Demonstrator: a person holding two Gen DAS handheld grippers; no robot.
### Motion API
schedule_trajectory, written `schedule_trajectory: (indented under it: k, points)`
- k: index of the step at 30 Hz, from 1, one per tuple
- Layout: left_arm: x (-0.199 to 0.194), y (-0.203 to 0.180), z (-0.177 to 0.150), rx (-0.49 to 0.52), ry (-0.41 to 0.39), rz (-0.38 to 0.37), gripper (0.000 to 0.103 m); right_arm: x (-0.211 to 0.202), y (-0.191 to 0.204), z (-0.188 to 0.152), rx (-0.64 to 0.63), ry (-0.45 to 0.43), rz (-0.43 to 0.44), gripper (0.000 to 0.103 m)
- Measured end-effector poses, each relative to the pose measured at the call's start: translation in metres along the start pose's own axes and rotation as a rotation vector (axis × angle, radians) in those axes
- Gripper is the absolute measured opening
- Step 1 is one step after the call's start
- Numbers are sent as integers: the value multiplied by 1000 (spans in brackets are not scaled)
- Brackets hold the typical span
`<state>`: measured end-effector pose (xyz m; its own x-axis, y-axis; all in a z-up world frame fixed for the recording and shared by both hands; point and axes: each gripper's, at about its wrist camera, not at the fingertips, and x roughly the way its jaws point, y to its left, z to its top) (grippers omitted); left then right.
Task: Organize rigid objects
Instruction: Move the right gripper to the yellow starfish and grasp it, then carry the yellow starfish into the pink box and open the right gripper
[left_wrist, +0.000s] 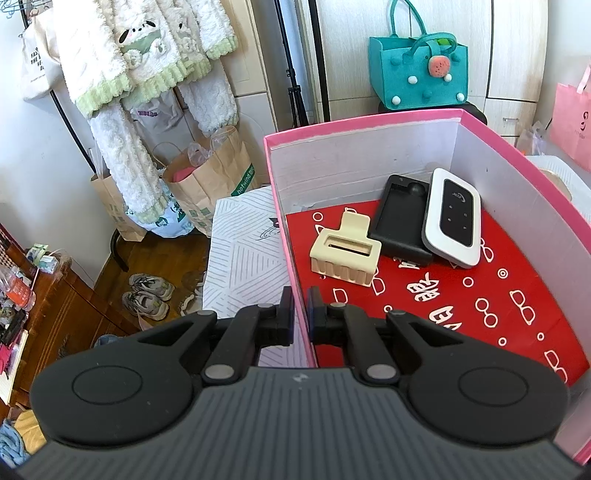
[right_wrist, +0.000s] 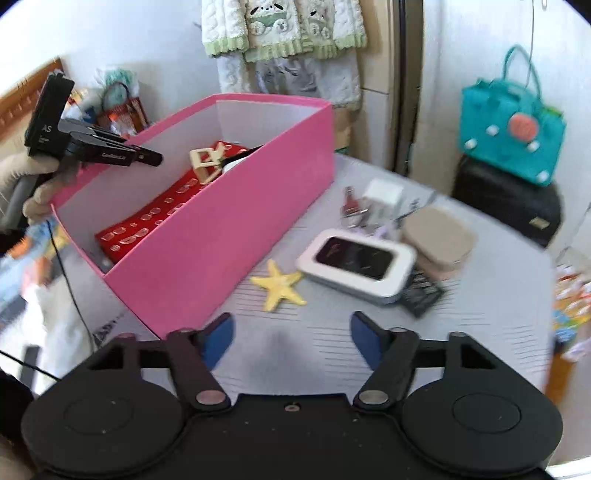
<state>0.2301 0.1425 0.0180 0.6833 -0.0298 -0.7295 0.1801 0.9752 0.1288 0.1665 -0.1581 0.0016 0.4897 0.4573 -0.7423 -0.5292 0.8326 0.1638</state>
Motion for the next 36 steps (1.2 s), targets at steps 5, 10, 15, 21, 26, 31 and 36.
schedule_trajectory:
  k: [5,10,15,21,26,31,36]
  points:
    - [0,-1,0,7,1,5,6,31,0,1,-42,-15,72,60]
    - [0,-1,0,10,1,4,6,55,-4,8,-83,-8,59,59]
    - [-1,-1,0,11,0,4,6,68,-11,13,-96,-17,82,50]
    - [0,-1,0,11,1,4,6,63,7,8,-196,-21,-8,32]
    - [-1,-1,0,9,0,3,6,47,20,4,-223,-43,-46,29]
    - [-1,0,1,9,0,4,6,26,24,7,-227,-74,-75,28]
    - [-1,0,0,9,-2,4,7,4,22,22,-211,-143,-123,28]
